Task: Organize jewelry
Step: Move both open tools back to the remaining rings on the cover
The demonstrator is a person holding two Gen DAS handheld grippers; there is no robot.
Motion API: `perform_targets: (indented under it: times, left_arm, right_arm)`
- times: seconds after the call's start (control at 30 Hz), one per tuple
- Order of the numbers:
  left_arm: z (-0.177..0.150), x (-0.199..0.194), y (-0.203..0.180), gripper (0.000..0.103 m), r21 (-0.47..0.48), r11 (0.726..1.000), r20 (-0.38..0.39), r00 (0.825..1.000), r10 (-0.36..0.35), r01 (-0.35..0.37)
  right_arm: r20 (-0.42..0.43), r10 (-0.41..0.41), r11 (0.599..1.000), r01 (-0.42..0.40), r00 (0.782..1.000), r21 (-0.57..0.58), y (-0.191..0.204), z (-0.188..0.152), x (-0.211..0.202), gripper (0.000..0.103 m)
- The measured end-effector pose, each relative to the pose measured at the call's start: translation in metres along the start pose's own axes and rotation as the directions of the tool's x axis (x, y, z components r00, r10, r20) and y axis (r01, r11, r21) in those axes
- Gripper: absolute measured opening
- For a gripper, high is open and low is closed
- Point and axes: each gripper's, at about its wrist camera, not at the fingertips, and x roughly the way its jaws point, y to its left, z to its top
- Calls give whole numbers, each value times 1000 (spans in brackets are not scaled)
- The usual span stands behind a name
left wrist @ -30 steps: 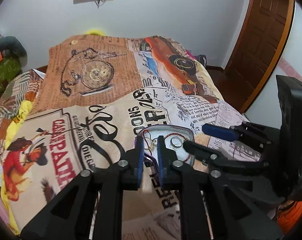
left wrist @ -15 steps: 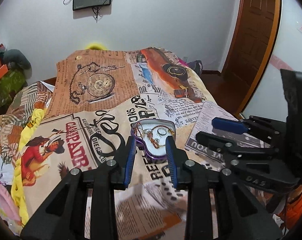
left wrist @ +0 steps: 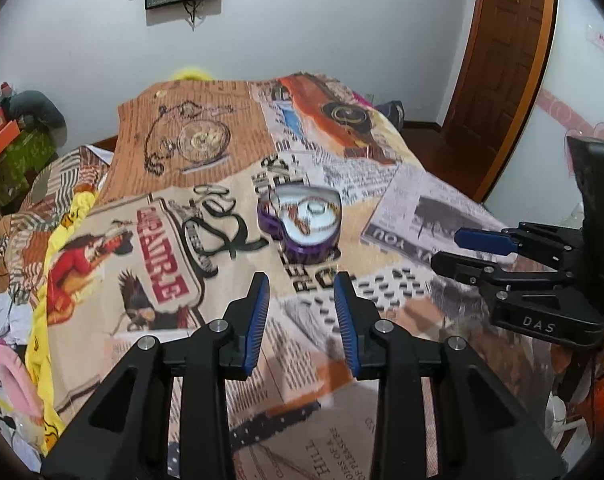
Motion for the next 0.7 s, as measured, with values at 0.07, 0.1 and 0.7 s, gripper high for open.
perform_targets:
  times: [0.07,0.1,0.7]
  left_arm:
    - [-6,6,1,33,-6,1000,-14,1000,-6,6]
    - [-9,9,2,33,-10,1000,-24,1000,-12,11]
    - [-40,41,-2,33,11,999,-75,997,-34,35]
  right_arm:
    - [-30,12,1000,-11,999,14,-1,-9,7,40]
    - [-46,16,1000,-15,999,18,-2,-13,12,40]
    - [-157,38,996,-51,987,-75,19,-43,62,26]
